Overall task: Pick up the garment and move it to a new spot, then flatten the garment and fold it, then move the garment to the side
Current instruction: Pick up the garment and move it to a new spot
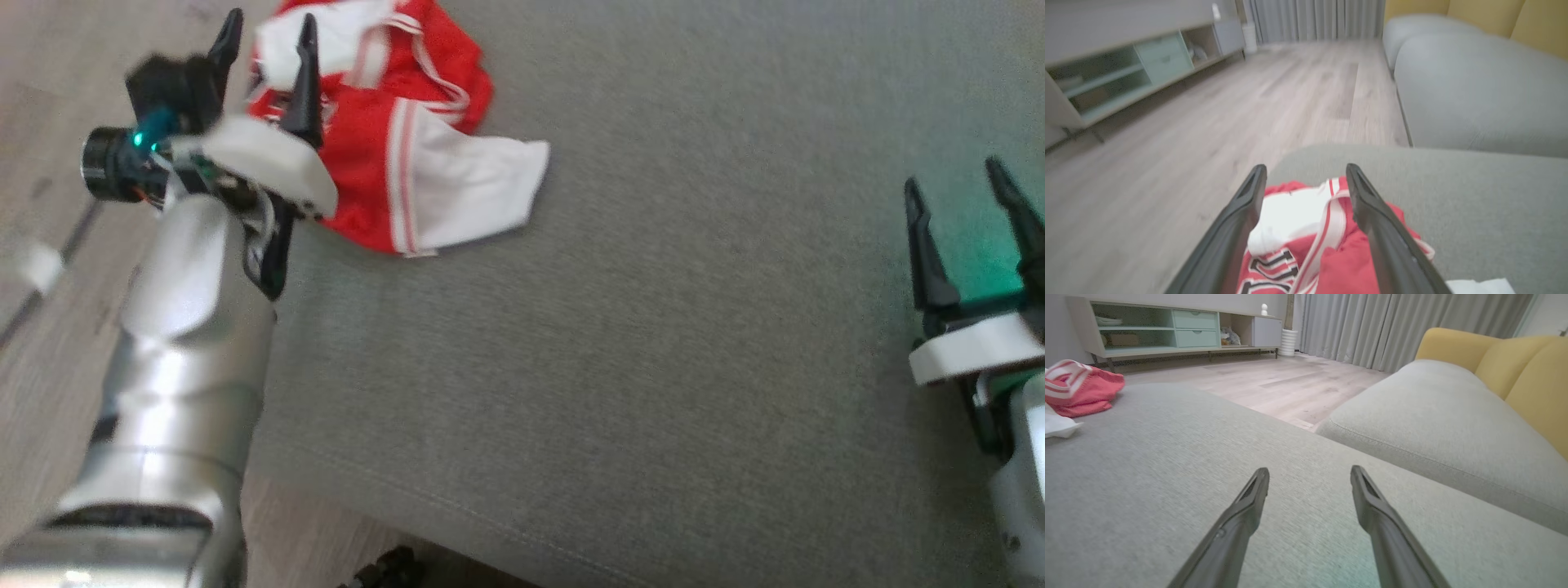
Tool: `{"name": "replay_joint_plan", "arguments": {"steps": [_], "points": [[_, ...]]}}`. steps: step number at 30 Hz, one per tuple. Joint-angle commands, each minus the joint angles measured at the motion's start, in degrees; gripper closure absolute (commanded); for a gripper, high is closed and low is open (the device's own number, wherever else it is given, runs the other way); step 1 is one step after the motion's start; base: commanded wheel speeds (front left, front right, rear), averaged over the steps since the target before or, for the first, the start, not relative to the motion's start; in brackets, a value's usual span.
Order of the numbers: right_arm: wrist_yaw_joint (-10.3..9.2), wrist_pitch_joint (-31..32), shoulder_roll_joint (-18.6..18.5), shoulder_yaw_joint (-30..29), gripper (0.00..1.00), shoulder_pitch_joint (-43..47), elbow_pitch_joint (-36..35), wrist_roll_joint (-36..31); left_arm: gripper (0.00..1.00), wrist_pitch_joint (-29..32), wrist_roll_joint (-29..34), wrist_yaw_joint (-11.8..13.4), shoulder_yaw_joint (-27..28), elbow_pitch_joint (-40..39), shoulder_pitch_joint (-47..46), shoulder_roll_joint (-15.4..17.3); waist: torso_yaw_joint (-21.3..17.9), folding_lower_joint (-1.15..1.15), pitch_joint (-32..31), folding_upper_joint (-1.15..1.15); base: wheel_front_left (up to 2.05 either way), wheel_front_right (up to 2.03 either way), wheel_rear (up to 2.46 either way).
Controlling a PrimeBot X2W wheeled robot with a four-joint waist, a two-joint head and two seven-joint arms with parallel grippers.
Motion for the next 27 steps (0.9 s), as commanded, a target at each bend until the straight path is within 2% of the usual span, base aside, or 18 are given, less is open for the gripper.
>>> {"name": "replay_joint_plan", "arguments": {"steps": [1,4,10,11,12,16,20,27], "points": [[0.37,-0.69,-1.1,1.48,0.0,-0.79,-2.14,-0.44,0.0,2.53,-1.23,0.03,2.18,1.75,-2.08,2.87,-4.77,-0.02,5.66,0.0,0.0,0.0,0.0],[0.37,-0.69,-1.96,1.68,0.0,-2.21,-2.85,-0.56,0.0,8.37,-4.31,-0.18,3.98,9.49,-5.9,2.68,-6.4,-0.02,7.58,0.0,0.0,0.0,0.0],[0.37,-0.69,-2.05,1.38,0.0,-3.49,-3.34,-0.75,0.0,11.66,-7.05,-0.66,4.67,18.96,-7.48,2.74,-8.2,-0.02,9.1,0.0,0.0,0.0,0.0],[0.37,-0.69,-1.93,1.29,0.0,-3.55,-3.31,-0.79,0.21,11.61,-7.47,-0.77,4.64,19.84,-7.45,2.67,-8.37,-0.02,9.05,0.0,0.0,0.0,0.0],[0.37,-0.69,-1.74,1.23,0.0,-3.59,-3.24,-0.86,1.0,11.08,-8.09,-0.87,4.83,20.38,-7.46,2.67,-8.54,-0.02,8.85,0.0,0.0,0.0,0.0],[0.37,-0.69,-0.41,0.89,0.0,-3.22,-2.52,-1.05,1.0,5.77,-8.54,-1.03,4.56,20.41,-8.45,4.75,-8.93,-0.02,6.33,0.0,0.0,0.0,0.0],[0.37,-0.69,2.23,0.86,0.0,-2.04,-1.87,-0.76,1.0,1.94,-7.32,-1.1,2.51,19.76,-10.26,6.66,-9.89,-0.02,0.83,0.0,0.0,0.0,0.0],[0.37,-0.69,7.6,-0.13,0.0,2.49,-1.39,0.04,1.0,-1.27,-5.33,-1.14,-5.19,14.5,-14.36,7.94,-13.92,-0.02,-11.66,0.0,0.0,0.0,0.0]]}}
